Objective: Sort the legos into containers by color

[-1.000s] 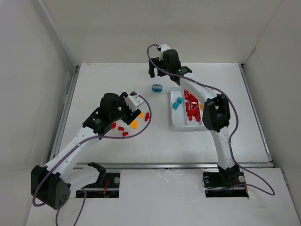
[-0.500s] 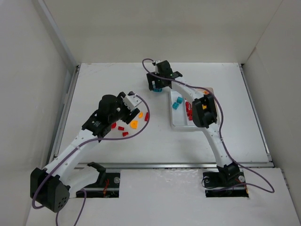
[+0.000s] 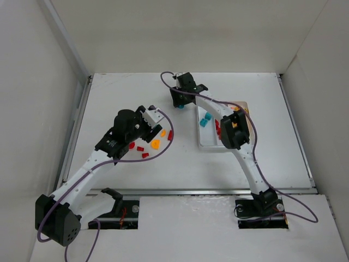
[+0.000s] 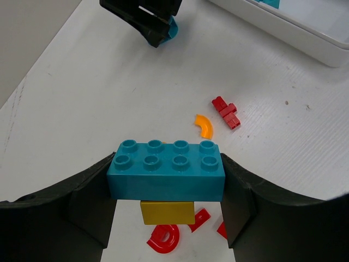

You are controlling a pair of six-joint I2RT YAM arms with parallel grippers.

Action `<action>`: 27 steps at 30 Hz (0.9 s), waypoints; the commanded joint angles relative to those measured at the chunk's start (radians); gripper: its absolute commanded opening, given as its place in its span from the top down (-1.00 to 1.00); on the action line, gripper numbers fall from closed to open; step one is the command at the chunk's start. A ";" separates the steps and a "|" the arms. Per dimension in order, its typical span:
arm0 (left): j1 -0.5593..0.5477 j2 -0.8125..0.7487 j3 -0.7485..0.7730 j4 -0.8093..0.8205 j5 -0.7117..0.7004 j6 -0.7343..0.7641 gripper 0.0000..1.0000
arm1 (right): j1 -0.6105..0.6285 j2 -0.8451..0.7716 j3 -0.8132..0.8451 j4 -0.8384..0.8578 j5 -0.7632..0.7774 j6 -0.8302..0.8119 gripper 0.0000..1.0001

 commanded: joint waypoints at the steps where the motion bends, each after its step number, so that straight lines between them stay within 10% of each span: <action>1: 0.005 -0.017 0.003 0.060 -0.001 0.007 1.00 | 0.021 -0.056 -0.028 -0.026 0.029 -0.018 -0.08; 6: 0.005 -0.017 0.003 0.070 -0.010 0.007 1.00 | 0.031 -0.111 -0.109 0.022 -0.018 -0.038 1.00; 16: -0.004 -0.026 -0.016 0.070 0.065 0.016 1.00 | 0.017 -0.747 -0.797 0.344 -0.026 0.052 1.00; 27: -0.013 0.005 -0.007 0.100 0.220 0.073 1.00 | -0.040 -0.932 -1.211 0.326 -0.025 0.168 0.69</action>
